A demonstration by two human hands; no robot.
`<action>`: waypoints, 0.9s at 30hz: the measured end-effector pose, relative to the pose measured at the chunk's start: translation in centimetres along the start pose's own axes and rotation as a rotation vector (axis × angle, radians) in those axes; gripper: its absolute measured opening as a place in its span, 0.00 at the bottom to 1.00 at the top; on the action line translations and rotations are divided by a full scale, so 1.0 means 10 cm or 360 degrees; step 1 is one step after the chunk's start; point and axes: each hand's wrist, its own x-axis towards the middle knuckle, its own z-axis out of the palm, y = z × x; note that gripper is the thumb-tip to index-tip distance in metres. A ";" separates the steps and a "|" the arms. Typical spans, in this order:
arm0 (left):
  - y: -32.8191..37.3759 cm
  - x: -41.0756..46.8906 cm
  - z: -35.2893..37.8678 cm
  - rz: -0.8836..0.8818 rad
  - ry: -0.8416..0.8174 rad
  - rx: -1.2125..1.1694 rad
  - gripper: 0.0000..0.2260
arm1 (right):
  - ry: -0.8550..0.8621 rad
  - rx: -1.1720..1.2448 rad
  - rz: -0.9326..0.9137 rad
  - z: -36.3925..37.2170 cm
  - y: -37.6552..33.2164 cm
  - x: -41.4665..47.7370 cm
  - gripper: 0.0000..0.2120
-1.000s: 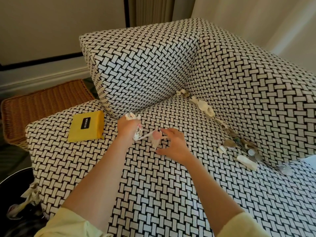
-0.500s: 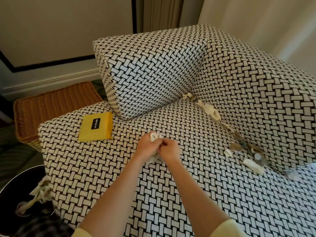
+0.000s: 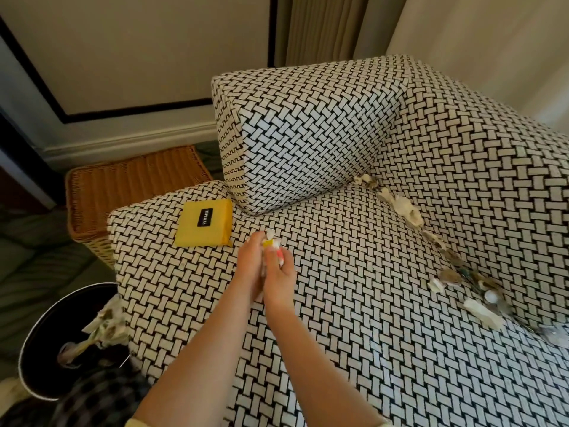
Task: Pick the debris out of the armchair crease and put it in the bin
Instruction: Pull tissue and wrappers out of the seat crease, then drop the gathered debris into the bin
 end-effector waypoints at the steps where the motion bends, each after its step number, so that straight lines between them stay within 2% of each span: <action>1: 0.02 0.00 -0.04 -0.0016 0.0010 0.0003 0.12 | 0.0035 -0.0041 -0.0042 0.04 0.02 0.00 0.05; 6: 0.09 -0.04 -0.25 -0.0084 -0.0029 -0.0170 0.11 | 0.0110 -0.0133 -0.0053 0.26 0.12 0.02 0.08; 9: 0.12 -0.04 -0.48 -0.0065 -0.0046 -0.0279 0.11 | 0.0041 -0.0159 -0.0020 0.44 0.15 -0.03 0.10; 13: 0.16 -0.08 -0.83 -0.0027 -0.0062 -0.0271 0.11 | -0.0070 -0.0222 -0.0034 0.67 0.24 -0.10 0.04; 17: 0.18 -0.08 -1.24 0.0056 -0.0043 -0.0423 0.11 | -0.0201 -0.0286 -0.0093 1.00 0.36 -0.23 0.07; 20: 0.23 -0.10 -1.53 0.0128 0.0027 -0.0552 0.13 | -0.0251 -0.0293 -0.0035 1.28 0.47 -0.32 0.08; 24: 0.28 -0.12 -1.94 0.0193 0.0165 -0.0721 0.23 | -0.0391 -0.0383 0.0006 1.63 0.65 -0.46 0.06; 27: 0.33 -0.12 -2.22 0.0261 0.0225 -0.0791 0.20 | -0.0476 -0.0421 0.0035 1.90 0.78 -0.52 0.05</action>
